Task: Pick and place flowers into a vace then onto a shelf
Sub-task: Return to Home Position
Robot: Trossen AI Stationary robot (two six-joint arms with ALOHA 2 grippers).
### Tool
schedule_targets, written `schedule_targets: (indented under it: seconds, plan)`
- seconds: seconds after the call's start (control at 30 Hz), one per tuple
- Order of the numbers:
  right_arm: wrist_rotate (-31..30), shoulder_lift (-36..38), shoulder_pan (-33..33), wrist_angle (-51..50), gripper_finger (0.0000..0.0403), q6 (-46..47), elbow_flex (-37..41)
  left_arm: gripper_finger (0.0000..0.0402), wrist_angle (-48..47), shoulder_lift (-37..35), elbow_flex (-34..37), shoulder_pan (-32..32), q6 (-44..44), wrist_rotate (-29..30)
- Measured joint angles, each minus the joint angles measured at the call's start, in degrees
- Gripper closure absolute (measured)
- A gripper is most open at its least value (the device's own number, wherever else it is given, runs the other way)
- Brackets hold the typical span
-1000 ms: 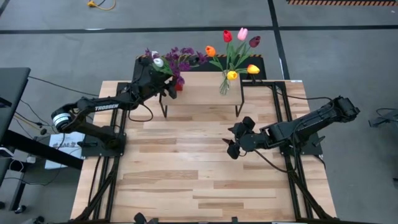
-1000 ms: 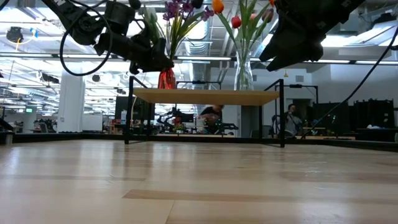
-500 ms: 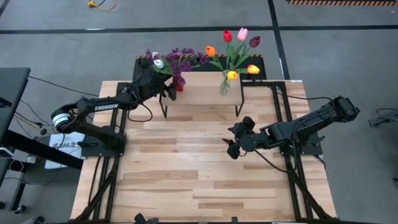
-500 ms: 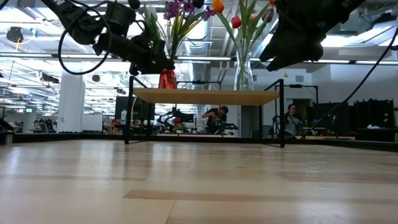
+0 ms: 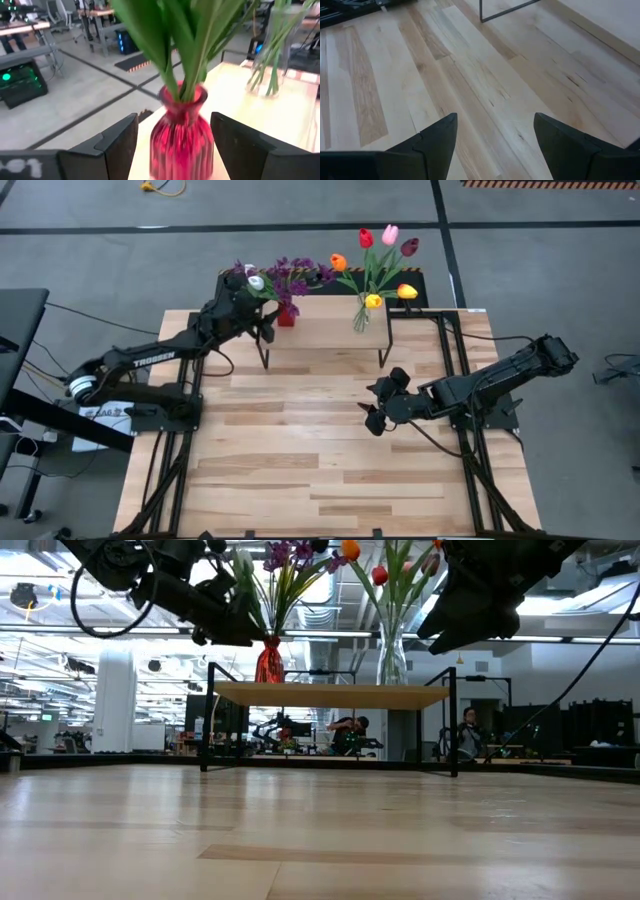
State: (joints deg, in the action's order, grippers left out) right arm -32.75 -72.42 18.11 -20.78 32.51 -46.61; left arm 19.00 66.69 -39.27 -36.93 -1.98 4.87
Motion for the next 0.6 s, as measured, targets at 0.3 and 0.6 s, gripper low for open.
schedule_targets:
  seconds: [0.3,0.6]
  plan:
    - [0.0,0.0,0.3,0.0,0.0147,0.0,0.0,0.0161,-8.3,-5.2,0.0,0.0,-0.9,4.0]
    - [-0.1,0.0,1.8,0.0,0.0147,0.0,0.0,0.0161,-19.8,-16.0,0.0,0.0,-0.6,5.6]
